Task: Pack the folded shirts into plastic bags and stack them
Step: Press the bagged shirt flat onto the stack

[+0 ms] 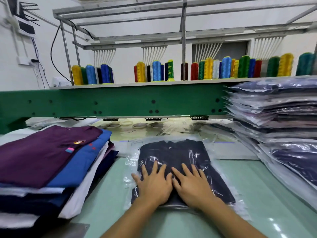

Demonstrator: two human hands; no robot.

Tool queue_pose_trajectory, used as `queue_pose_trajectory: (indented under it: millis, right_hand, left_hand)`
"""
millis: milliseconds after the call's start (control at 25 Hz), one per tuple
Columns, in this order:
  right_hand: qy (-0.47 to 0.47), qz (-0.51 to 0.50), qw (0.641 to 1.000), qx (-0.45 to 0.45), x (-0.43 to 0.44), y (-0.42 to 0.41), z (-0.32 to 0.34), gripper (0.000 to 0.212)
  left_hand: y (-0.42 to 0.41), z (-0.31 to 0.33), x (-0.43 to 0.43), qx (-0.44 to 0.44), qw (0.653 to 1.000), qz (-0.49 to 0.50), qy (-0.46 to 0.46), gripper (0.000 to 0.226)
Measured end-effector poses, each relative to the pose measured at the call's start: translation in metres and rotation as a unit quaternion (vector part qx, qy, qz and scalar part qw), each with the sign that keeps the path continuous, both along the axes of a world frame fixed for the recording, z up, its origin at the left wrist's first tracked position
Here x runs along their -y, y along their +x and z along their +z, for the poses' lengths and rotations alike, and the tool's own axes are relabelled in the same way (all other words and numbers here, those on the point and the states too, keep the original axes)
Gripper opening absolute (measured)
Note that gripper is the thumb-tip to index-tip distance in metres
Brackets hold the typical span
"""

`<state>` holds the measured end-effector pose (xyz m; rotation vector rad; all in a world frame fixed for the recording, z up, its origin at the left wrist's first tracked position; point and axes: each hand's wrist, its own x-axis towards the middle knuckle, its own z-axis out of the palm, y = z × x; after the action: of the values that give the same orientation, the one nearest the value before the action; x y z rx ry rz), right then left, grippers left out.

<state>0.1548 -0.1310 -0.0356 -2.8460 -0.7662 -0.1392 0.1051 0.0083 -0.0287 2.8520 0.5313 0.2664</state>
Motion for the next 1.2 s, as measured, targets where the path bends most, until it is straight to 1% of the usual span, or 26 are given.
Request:
queue_pose_trajectory:
  millis: [80,200,280,400,480,560,640,680,720,760,800,840,880,920,960,1000,1040,1120,1160,1200]
  right_hand:
    - [-0.023,-0.017,1.000,-0.012,0.011,0.003,-0.001,0.067]
    - [-0.036,-0.058,0.997,-0.024,0.030,0.010,-0.003,0.079]
    - [-0.034,-0.097,0.994,-0.031,0.041,0.015,-0.004,0.082]
    - [-0.023,-0.143,0.989,-0.021,0.047,0.020,-0.002,0.081]
    - [-0.021,-0.168,0.985,0.020,0.047,0.019,-0.001,0.075]
    - [-0.021,-0.176,0.981,0.080,0.047,0.014,0.002,0.067]
    - [0.000,-0.139,0.981,0.139,0.045,0.007,0.007,0.060]
    - [0.029,-0.100,0.981,0.165,0.041,0.003,0.010,0.059]
    - [0.068,-0.048,0.980,0.179,0.037,-0.002,0.012,0.059]
    - [0.105,0.009,0.980,0.170,0.031,-0.007,0.015,0.062]
    - [0.125,0.062,0.980,0.143,0.024,-0.013,0.016,0.067]
    - [0.121,0.101,0.982,0.109,0.018,-0.018,0.015,0.072]
    - [0.097,0.121,0.985,0.078,0.011,-0.020,0.011,0.075]
    - [0.066,0.123,0.989,0.057,0.007,-0.021,0.006,0.077]
    - [0.043,0.111,0.992,0.047,0.005,-0.020,0.001,0.078]
    - [0.036,0.088,0.994,0.045,0.006,-0.017,-0.001,0.079]
    - [0.035,0.060,0.996,0.050,0.007,-0.015,-0.002,0.079]
    - [0.021,0.004,0.998,0.062,0.012,-0.010,-0.002,0.076]
    - [0.014,-0.016,0.998,0.060,0.015,-0.008,-0.002,0.074]
    - [0.013,-0.031,0.998,0.056,0.017,-0.006,-0.001,0.072]
  left_hand:
    - [-0.008,-0.008,-0.008,0.001,1.000,-0.001,0.012,0.064]
    - [-0.014,-0.009,-0.018,-0.002,1.000,0.021,0.004,0.072]
    - [-0.018,-0.008,-0.022,-0.001,0.999,0.042,0.003,0.077]
    - [-0.025,-0.003,-0.029,0.048,0.994,0.092,0.022,0.079]
    - [-0.031,0.002,-0.034,0.088,0.989,0.122,-0.003,0.077]
    - [-0.038,0.005,-0.041,0.128,0.981,0.131,-0.061,0.070]
    - [-0.044,0.006,-0.051,0.152,0.971,0.138,-0.124,0.058]
    - [-0.046,0.007,-0.056,0.159,0.964,0.140,-0.161,0.052]
    - [-0.047,0.010,-0.060,0.172,0.953,0.136,-0.207,0.046]
    - [-0.047,0.012,-0.064,0.196,0.934,0.124,-0.270,0.039]
    - [-0.045,0.014,-0.068,0.225,0.901,0.104,-0.356,0.035]
    - [-0.044,0.018,-0.069,0.239,0.851,0.077,-0.462,0.034]
    - [-0.044,0.022,-0.070,0.232,0.790,0.044,-0.566,0.036]
    - [-0.046,0.025,-0.070,0.210,0.731,0.010,-0.649,0.039]
    - [-0.047,0.026,-0.069,0.182,0.694,-0.016,-0.696,0.039]
    - [-0.049,0.027,-0.068,0.152,0.685,-0.033,-0.712,0.039]
    - [-0.050,0.027,-0.067,0.122,0.693,-0.043,-0.710,0.038]
    - [-0.054,0.027,-0.061,0.063,0.718,-0.070,-0.689,0.031]
    - [-0.056,0.027,-0.058,0.042,0.726,-0.090,-0.680,0.028]
    - [-0.056,0.027,-0.055,0.035,0.734,-0.111,-0.669,0.033]
